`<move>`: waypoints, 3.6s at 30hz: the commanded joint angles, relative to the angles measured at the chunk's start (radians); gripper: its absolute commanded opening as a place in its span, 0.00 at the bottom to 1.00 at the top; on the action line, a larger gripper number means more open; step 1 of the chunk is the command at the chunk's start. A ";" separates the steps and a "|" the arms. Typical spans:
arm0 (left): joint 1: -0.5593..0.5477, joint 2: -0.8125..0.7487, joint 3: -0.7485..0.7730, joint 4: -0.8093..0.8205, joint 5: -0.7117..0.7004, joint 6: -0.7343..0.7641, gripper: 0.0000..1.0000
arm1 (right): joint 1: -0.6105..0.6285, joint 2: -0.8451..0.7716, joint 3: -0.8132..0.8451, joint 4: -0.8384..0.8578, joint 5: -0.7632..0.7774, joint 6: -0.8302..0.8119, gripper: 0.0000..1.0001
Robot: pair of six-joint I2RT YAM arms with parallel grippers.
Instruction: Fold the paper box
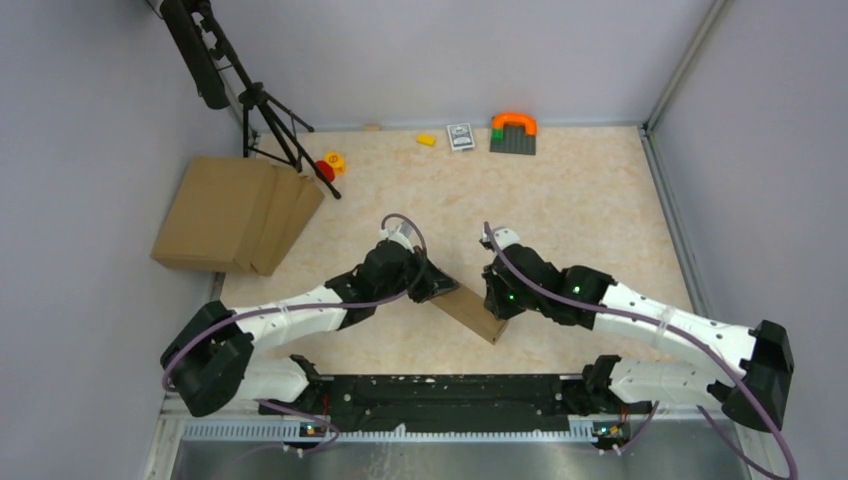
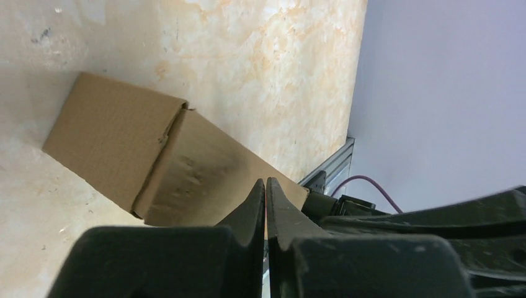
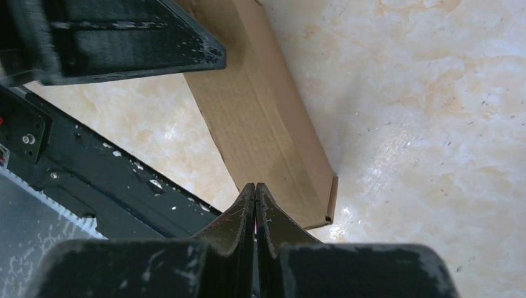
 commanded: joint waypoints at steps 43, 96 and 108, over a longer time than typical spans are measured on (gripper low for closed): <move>0.094 0.146 0.458 -0.778 -0.019 0.645 0.00 | 0.007 0.074 -0.049 0.101 -0.013 0.011 0.00; -0.071 -0.127 0.145 -0.615 -0.007 0.348 0.00 | -0.181 0.224 0.100 0.138 0.015 -0.115 0.00; -0.133 0.069 -0.063 -0.088 -0.043 0.149 0.00 | -0.195 0.311 0.105 0.226 -0.086 -0.101 0.00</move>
